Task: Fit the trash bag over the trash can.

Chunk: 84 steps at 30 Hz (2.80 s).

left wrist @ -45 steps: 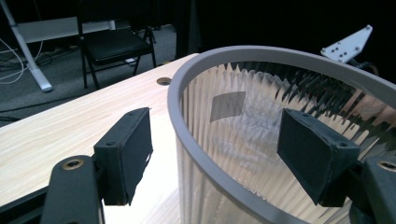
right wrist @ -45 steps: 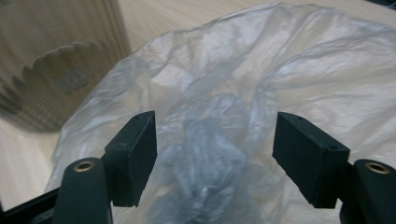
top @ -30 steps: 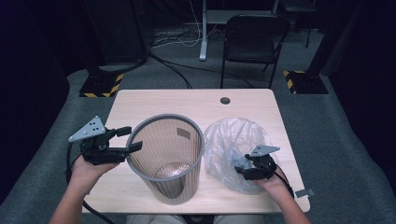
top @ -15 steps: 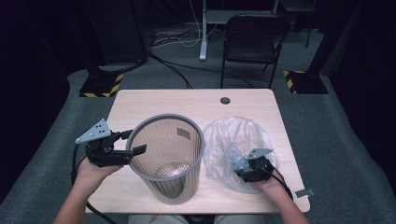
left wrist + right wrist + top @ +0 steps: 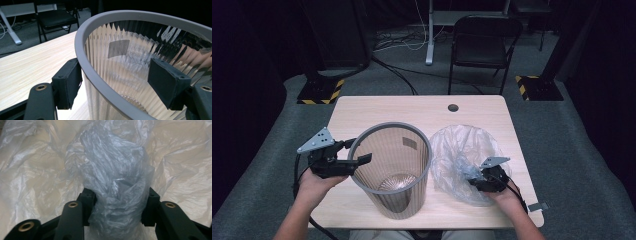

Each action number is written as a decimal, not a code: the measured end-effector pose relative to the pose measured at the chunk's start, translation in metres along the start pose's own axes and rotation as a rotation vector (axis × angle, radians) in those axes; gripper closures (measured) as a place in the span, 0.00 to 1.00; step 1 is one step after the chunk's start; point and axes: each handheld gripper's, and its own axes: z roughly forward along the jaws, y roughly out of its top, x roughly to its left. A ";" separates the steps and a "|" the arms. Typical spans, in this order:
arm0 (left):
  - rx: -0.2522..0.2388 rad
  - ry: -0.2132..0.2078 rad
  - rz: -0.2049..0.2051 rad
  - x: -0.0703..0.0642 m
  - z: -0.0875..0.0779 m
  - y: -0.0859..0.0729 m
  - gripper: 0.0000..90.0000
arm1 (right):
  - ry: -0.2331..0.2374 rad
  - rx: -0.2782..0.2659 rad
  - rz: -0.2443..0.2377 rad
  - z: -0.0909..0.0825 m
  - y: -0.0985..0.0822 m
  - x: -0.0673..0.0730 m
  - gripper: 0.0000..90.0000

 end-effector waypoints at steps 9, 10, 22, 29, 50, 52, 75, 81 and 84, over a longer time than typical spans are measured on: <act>0.004 -0.018 0.006 -0.006 0.008 0.003 0.30 | -0.010 -0.095 0.001 -0.027 0.014 -0.002 0.67; 0.005 -0.020 0.008 -0.006 0.009 0.003 0.30 | -0.008 -0.099 0.002 -0.030 0.016 -0.002 0.68; 0.008 -0.046 0.018 -0.015 0.021 0.007 0.30 | -0.024 -0.133 0.008 -0.059 0.032 -0.007 0.68; -0.003 -0.053 0.019 -0.021 0.030 0.010 0.31 | -0.017 -0.223 0.011 -0.089 0.044 -0.009 0.68; -0.005 -0.069 0.042 -0.033 0.054 0.019 0.32 | -0.026 -0.403 0.029 -0.158 0.076 -0.016 0.68; -0.008 -0.061 0.061 -0.032 0.052 0.020 0.33 | -0.029 -0.407 0.022 -0.163 0.078 -0.015 0.68; -0.058 -0.028 0.073 -0.029 0.014 0.037 0.34 | 0.044 -0.477 -0.089 -0.211 0.110 0.024 0.68; -0.072 -0.029 0.068 -0.029 0.009 0.039 0.34 | 0.096 -0.500 -0.130 -0.214 0.119 0.043 0.68; -0.074 -0.030 0.070 -0.031 0.007 0.041 0.34 | 0.115 -0.503 -0.150 -0.212 0.123 0.052 0.68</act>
